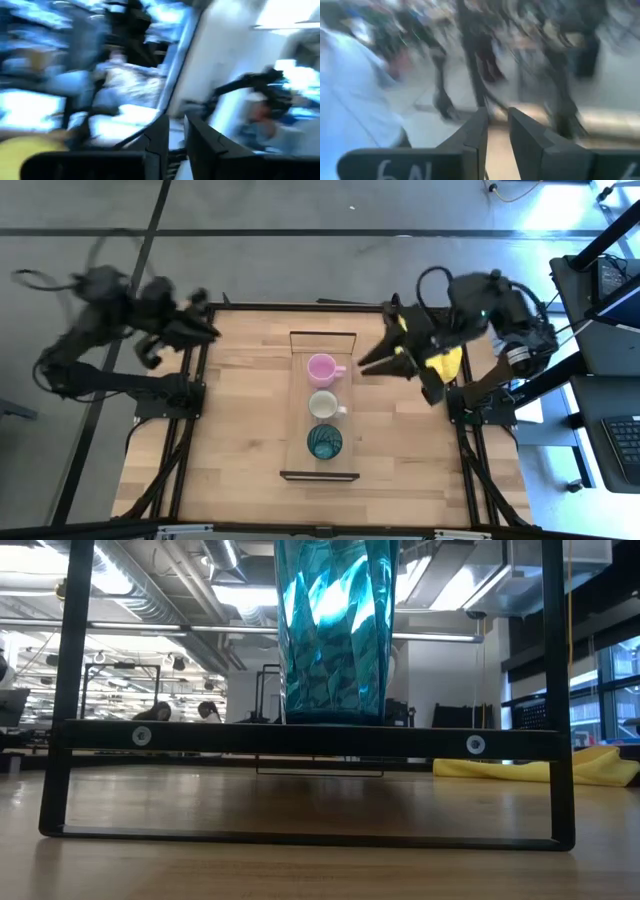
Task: Stack small to large cups/mugs on shelf
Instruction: Return to Home Position
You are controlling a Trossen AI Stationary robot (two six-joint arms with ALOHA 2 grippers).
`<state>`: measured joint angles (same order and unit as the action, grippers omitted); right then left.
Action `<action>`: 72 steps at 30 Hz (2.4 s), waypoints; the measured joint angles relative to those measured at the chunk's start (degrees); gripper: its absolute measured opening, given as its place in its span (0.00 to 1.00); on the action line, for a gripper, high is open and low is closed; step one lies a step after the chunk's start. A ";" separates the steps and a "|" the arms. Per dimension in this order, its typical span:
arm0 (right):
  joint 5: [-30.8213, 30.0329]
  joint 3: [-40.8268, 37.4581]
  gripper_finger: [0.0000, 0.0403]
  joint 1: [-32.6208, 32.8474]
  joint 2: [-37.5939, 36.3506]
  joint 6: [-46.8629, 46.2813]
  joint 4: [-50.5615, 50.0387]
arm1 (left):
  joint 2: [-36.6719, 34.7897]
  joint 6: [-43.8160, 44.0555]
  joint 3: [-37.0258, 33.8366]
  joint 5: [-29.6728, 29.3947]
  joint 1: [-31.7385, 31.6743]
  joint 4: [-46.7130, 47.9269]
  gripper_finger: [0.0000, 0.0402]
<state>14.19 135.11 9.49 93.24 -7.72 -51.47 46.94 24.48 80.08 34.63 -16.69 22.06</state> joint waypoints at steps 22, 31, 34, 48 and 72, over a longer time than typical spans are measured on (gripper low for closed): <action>21.02 -86.30 0.19 -22.51 -39.46 -12.29 74.58 | -42.52 -7.83 -31.29 -20.19 -9.90 -0.78 0.14; 9.52 -115.67 0.19 -23.16 -62.93 -14.34 92.73 | -46.58 -5.07 -43.29 -16.13 -9.65 2.83 0.14; 5.78 -123.25 0.19 -23.32 -68.29 -14.06 91.39 | -46.93 -2.99 -45.10 -15.97 -9.67 5.91 0.14; 1.45 -134.72 0.19 -23.84 -81.66 -10.29 78.40 | -46.64 6.12 -48.01 -23.95 -9.55 36.43 0.14; 0.42 -134.61 0.19 -23.84 -80.90 -32.49 54.62 | -46.62 13.97 -48.96 -23.88 -9.46 38.66 0.12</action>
<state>14.61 0.49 -14.35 12.34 -40.21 3.15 0.32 38.46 31.12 10.75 -26.15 60.72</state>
